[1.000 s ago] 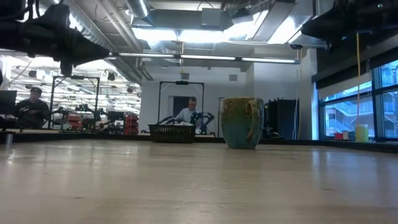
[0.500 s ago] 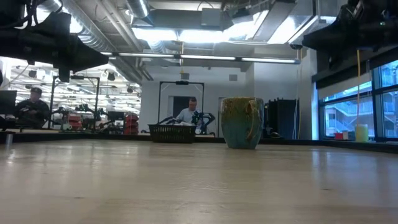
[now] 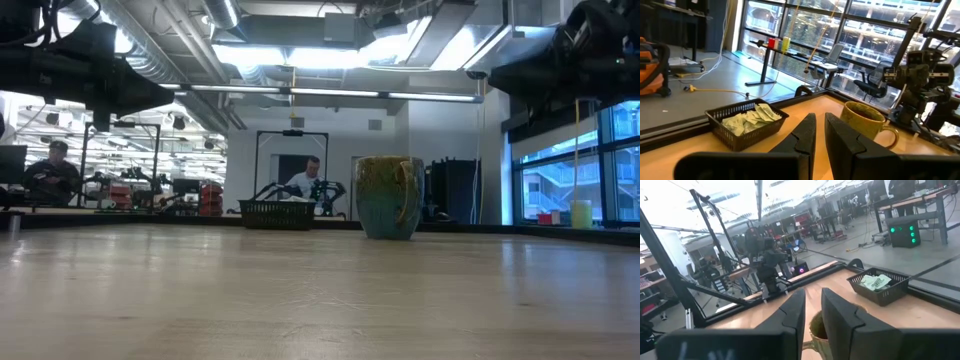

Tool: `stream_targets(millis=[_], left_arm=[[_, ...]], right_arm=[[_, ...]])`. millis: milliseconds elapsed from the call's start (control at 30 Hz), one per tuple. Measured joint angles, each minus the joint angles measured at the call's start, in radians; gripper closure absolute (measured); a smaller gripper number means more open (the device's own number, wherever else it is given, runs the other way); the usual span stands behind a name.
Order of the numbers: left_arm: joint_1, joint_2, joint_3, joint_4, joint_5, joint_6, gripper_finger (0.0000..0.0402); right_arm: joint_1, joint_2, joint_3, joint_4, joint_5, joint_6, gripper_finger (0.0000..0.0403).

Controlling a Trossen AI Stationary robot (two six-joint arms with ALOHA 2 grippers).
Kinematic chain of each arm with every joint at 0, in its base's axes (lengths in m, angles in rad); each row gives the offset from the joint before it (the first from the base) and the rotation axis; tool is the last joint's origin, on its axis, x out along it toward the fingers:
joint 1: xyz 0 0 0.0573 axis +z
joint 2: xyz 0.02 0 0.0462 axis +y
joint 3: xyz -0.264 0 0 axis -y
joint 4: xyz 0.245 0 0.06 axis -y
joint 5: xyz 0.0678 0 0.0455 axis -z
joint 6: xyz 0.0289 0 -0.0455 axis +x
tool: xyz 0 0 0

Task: Pick and place Stevia / Truvia into bins
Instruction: Return to Home Position

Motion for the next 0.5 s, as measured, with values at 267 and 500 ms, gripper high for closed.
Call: stream_targets(millis=[267,500], left_arm=[[0.000,0.000,0.000,-0.001,-0.033,0.000,0.0368],[0.000,0.000,0.000,-0.001,-0.033,0.000,0.0368]], right_arm=[[0.000,-0.047,-0.041,0.025,0.001,-0.001,0.0336],[0.000,-0.066,-0.073,0.025,0.002,0.018,0.0336]])
